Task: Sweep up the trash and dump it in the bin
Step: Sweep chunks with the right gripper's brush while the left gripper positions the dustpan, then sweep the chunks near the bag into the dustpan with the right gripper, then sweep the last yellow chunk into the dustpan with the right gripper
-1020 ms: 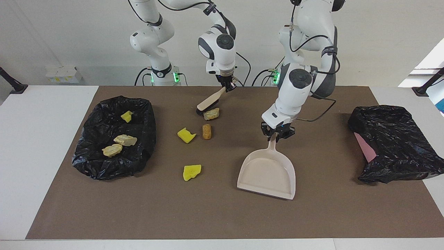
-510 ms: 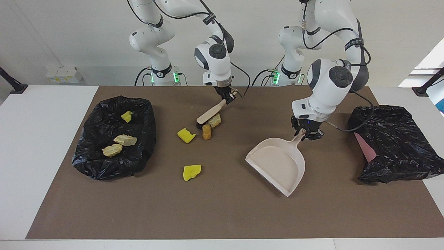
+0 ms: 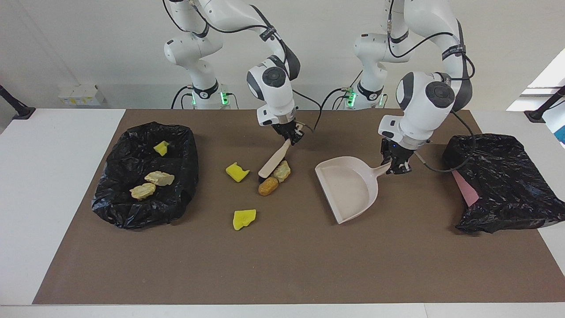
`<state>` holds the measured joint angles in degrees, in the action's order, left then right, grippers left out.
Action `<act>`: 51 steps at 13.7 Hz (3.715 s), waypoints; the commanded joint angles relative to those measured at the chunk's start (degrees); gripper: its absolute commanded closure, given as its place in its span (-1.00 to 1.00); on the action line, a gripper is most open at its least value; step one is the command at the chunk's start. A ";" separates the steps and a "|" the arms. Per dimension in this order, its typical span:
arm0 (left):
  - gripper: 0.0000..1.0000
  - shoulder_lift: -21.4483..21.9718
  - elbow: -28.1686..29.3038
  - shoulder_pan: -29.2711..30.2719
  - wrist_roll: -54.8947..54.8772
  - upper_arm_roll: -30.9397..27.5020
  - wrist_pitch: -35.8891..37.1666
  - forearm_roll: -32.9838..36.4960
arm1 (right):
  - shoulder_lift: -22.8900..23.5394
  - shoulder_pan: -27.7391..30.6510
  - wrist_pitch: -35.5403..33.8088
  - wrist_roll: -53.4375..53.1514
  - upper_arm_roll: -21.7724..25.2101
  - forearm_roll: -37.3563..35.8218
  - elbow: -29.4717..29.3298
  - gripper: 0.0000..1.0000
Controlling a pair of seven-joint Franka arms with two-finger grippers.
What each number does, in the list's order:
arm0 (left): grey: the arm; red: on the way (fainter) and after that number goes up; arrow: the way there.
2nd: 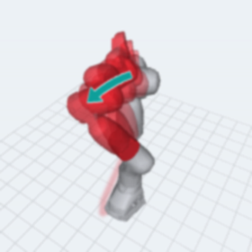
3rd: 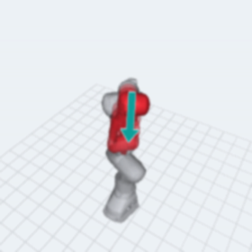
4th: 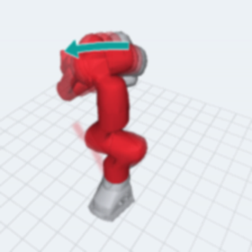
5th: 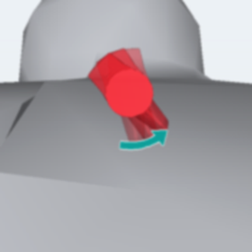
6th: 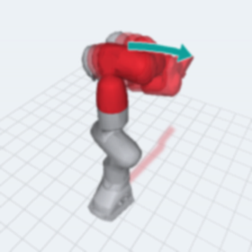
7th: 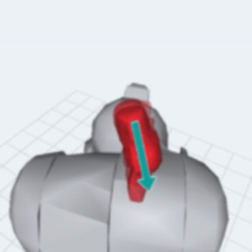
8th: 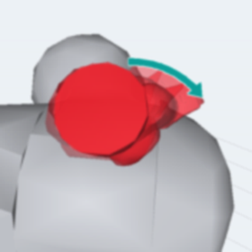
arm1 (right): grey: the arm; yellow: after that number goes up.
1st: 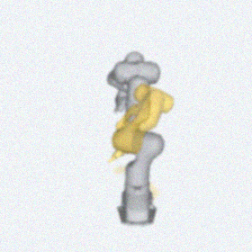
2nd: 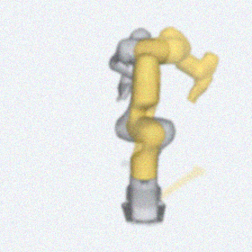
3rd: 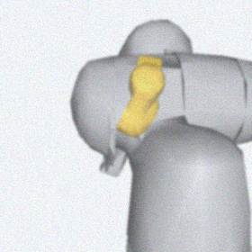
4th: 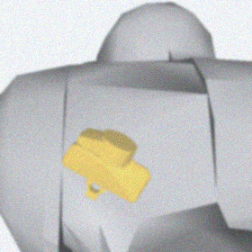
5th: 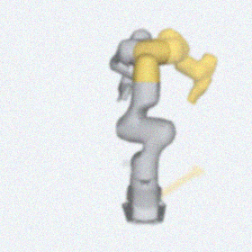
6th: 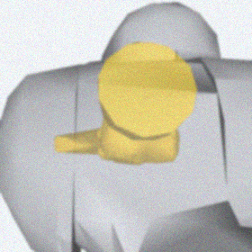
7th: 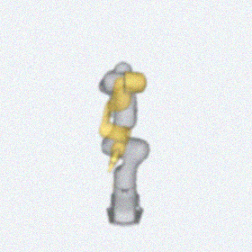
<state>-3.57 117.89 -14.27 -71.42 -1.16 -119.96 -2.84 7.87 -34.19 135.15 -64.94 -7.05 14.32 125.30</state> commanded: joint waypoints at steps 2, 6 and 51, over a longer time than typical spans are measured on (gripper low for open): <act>1.00 3.57 6.73 -3.74 -3.99 -0.07 -3.08 0.29 | 1.70 1.93 -3.74 8.23 -0.59 -1.04 -4.35 1.00; 1.00 2.96 7.36 -9.18 8.28 -0.15 -3.17 0.46 | 3.38 3.77 -9.72 13.33 -0.42 -4.64 -10.42 1.00; 1.00 2.25 7.27 -10.52 10.87 0.02 -5.28 0.81 | 2.25 10.89 -41.28 32.68 -2.53 -2.53 -23.19 1.00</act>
<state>-2.16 123.87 -23.73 -60.89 -0.50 -123.38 -2.64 14.52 -25.98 95.30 -31.87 -9.25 12.00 97.93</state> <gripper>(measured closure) 0.683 0.740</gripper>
